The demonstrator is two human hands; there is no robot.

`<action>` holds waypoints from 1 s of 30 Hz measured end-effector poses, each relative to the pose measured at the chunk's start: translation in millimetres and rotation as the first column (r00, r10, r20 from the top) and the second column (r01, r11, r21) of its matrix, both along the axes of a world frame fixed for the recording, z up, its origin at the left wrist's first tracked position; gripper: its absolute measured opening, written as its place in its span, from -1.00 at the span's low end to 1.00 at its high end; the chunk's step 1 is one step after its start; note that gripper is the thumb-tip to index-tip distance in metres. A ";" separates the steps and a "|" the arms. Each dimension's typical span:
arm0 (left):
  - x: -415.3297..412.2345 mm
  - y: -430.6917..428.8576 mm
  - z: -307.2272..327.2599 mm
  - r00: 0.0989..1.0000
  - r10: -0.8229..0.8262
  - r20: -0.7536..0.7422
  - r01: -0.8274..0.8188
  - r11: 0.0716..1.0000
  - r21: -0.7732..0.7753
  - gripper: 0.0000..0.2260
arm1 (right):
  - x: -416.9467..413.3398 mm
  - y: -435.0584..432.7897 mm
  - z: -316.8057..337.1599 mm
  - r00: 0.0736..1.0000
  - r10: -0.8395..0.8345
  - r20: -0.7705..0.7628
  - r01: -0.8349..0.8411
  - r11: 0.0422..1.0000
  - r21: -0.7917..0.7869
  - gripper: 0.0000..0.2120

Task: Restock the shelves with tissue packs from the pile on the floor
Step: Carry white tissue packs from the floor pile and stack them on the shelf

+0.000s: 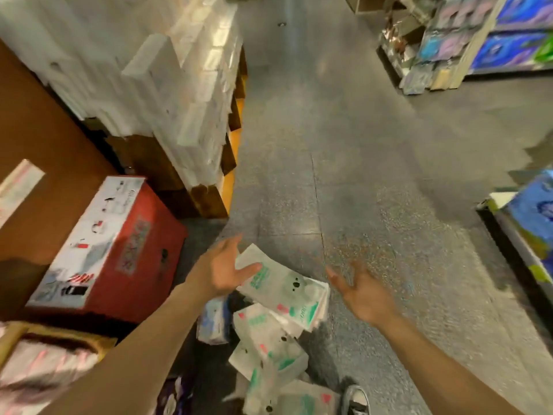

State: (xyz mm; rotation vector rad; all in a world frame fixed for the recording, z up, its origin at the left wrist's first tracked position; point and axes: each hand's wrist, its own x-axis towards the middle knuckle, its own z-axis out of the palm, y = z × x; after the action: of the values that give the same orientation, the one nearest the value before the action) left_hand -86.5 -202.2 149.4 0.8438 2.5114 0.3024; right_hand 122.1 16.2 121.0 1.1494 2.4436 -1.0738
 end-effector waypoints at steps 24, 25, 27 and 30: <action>-168.2 45.2 -446.6 0.958 0.238 0.159 -0.266 0.945 0.189 -0.30 | -117.1 6.7 -427.0 0.702 -0.702 -0.117 0.598 0.671 -0.438 -0.44; -163.3 41.0 -437.6 0.952 0.255 0.169 -0.287 0.937 0.201 -0.31 | -115.9 7.3 -420.0 0.692 -0.709 -0.137 0.606 0.673 -0.425 -0.42; -151.0 33.0 -411.0 0.933 0.297 0.202 -0.340 0.912 0.231 -0.40 | -113.2 8.0 -391.9 0.680 -0.711 -0.177 0.610 0.683 -0.402 -0.38; -136.9 29.0 -353.1 0.902 0.349 0.253 -0.415 0.863 0.289 -0.56 | -106.3 10.5 -327.2 0.688 -0.692 -0.221 0.579 0.706 -0.408 -0.38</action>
State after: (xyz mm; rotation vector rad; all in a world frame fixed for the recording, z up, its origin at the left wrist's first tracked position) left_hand -223.4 -173.2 -203.8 0.3902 2.4599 0.9256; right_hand 15.8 26.6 -206.2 1.9114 1.9775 -1.9469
